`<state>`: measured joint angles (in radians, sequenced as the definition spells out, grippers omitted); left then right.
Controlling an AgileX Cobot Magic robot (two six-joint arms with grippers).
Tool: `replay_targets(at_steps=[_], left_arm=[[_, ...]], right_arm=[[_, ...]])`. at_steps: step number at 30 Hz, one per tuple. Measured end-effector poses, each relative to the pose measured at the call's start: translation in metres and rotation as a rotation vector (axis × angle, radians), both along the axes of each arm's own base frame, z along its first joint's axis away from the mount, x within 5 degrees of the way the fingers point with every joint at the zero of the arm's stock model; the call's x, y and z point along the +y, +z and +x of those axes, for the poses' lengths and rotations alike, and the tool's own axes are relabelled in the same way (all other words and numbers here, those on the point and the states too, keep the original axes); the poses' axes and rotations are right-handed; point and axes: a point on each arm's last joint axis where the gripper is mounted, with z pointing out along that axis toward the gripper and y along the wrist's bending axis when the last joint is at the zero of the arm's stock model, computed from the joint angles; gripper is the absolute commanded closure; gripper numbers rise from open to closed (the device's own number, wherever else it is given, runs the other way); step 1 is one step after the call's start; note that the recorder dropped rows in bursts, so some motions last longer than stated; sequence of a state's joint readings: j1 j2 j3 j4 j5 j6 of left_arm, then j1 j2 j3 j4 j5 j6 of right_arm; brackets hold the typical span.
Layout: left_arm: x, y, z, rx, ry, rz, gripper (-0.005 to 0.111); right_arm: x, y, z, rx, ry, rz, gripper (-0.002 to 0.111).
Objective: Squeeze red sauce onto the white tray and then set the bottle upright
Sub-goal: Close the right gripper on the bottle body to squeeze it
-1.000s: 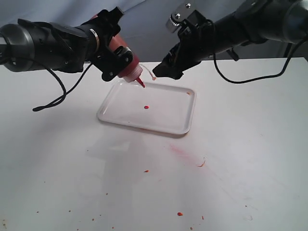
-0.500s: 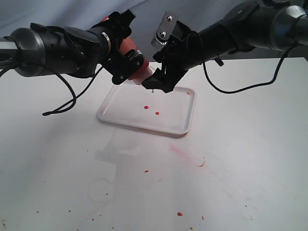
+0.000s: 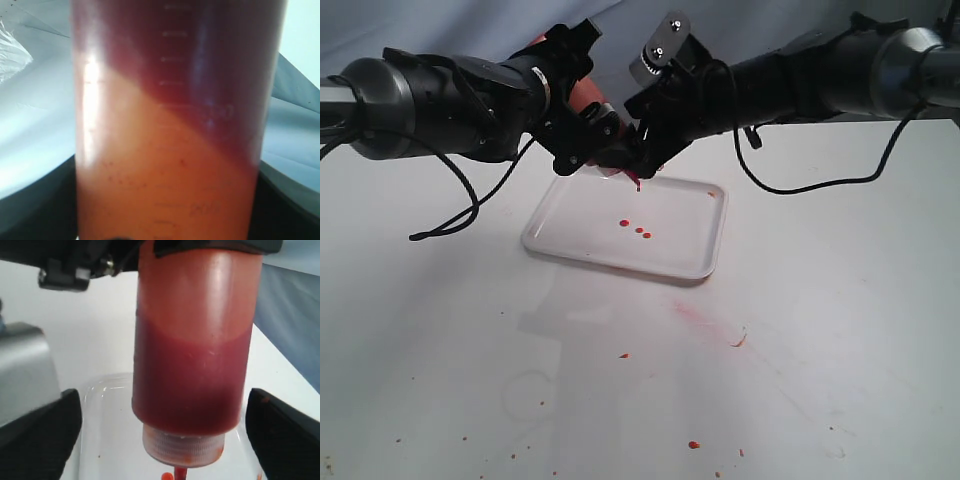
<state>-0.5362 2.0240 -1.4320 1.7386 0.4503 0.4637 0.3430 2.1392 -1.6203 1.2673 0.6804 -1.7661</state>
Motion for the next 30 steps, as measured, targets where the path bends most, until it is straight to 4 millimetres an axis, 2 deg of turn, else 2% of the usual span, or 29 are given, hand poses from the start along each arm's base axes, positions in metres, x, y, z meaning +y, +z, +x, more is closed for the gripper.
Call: replay_targets(at_steps=[3, 6, 11, 16, 24, 26, 28, 30], left_arm=[[0.000, 0.000, 0.000, 0.000, 0.000, 0.000, 0.107], [0.000, 0.000, 0.000, -0.001, 0.002, 0.001, 0.107], [0.000, 0.000, 0.000, -0.001, 0.002, 0.001, 0.107], [0.000, 0.000, 0.000, -0.001, 0.002, 0.001, 0.107], [0.000, 0.000, 0.000, -0.001, 0.002, 0.001, 0.107], [0.000, 0.000, 0.000, -0.001, 0.002, 0.001, 0.107], [0.000, 0.000, 0.000, -0.001, 0.002, 0.001, 0.107], [0.000, 0.000, 0.000, -0.001, 0.002, 0.001, 0.107]], right_arm=[[0.001, -0.012, 0.003, 0.010, 0.005, 0.000, 0.026], [0.003, -0.019, 0.004, 0.009, 0.013, 0.006, 0.020], [0.003, -0.022, 0.011, 0.015, -0.070, 0.066, 0.017], [0.005, -0.025, 0.011, -0.040, -0.040, 0.028, 0.017], [0.020, -0.025, 0.006, -0.057, -0.039, 0.026, 0.017], [0.020, -0.025, 0.006, -0.061, -0.037, 0.025, 0.014], [0.020, -0.025, 0.006, -0.084, -0.027, 0.011, 0.003], [0.020, -0.025, 0.006, -0.098, -0.019, 0.005, 0.003]])
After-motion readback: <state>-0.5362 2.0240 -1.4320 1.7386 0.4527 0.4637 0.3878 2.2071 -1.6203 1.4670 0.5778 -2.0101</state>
